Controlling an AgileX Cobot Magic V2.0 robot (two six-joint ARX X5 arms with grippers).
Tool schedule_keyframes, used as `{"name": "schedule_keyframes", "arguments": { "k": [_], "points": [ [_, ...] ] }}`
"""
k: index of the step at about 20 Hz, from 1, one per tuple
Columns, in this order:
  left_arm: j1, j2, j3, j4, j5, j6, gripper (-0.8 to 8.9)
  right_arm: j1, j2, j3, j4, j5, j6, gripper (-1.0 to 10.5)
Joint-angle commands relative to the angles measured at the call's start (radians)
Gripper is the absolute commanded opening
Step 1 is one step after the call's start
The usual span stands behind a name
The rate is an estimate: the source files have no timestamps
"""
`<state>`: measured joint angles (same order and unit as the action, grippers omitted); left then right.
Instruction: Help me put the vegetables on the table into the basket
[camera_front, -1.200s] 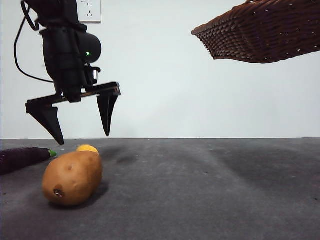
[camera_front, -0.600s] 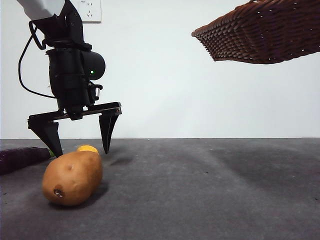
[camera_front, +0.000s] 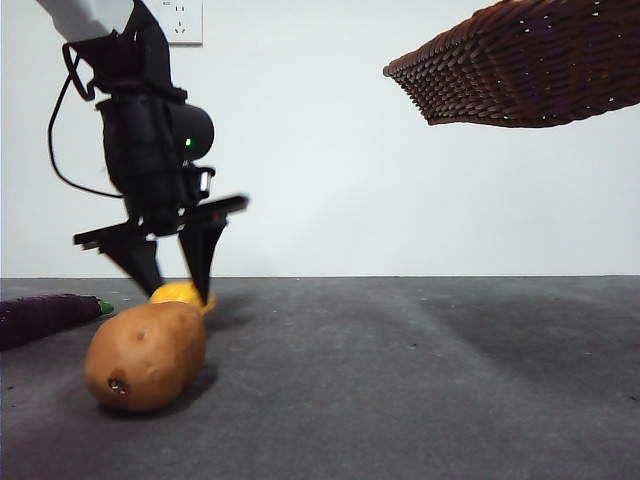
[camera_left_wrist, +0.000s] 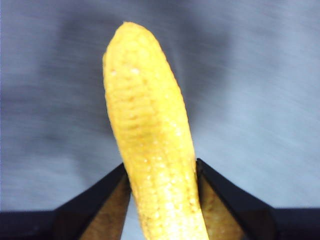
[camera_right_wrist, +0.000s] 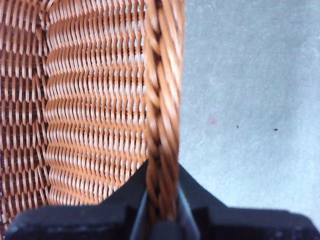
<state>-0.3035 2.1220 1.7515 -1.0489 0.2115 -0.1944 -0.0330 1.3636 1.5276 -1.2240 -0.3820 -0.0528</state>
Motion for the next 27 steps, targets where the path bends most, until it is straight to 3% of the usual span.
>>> {"name": "schedule_keyframes", "arguments": {
  "k": [1, 3, 8, 11, 14, 16, 21, 22, 25, 26, 27],
  "points": [
    [0.002, 0.003, 0.099, -0.069, 0.131, 0.072, -0.09, 0.001, -0.005, -0.003, 0.025, -0.011, -0.003, -0.1],
    [-0.018, -0.034, 0.174, -0.109, 0.224, 0.119, -0.09, 0.001, -0.003, -0.003, 0.022, -0.009, 0.000, -0.1],
    [-0.146, -0.204, 0.188, -0.093, 0.226, 0.199, -0.08, 0.001, 0.021, -0.003, 0.006, 0.148, 0.077, -0.1],
    [-0.265, -0.269, 0.188, -0.024, 0.226, 0.187, -0.08, 0.019, 0.068, -0.008, -0.040, 0.159, 0.106, -0.1],
    [-0.367, -0.264, 0.188, 0.027, 0.214, 0.175, -0.09, 0.094, 0.130, -0.010, -0.021, 0.159, 0.129, -0.1],
    [-0.410, -0.240, 0.188, 0.057, 0.122, 0.143, -0.08, 0.166, 0.172, -0.010, 0.013, 0.159, 0.159, -0.1],
    [-0.375, -0.154, 0.187, 0.013, 0.102, 0.093, 0.01, 0.329, 0.243, -0.010, 0.112, 0.163, 0.242, -0.1],
    [-0.357, -0.135, 0.187, -0.010, 0.101, 0.076, 0.55, 0.349, 0.245, -0.010, 0.131, 0.163, 0.262, -0.1],
    [-0.318, -0.117, 0.187, 0.016, 0.103, 0.060, 4.76, 0.385, 0.245, -0.010, 0.140, 0.163, 0.271, -0.1],
    [-0.313, -0.117, 0.187, 0.019, 0.102, 0.060, 5.46, 0.387, 0.245, -0.010, 0.138, 0.167, 0.272, -0.1],
    [-0.306, -0.117, 0.187, 0.018, 0.102, 0.068, 5.45, 0.387, 0.245, -0.010, 0.139, 0.167, 0.277, -0.1]
  ]
}}
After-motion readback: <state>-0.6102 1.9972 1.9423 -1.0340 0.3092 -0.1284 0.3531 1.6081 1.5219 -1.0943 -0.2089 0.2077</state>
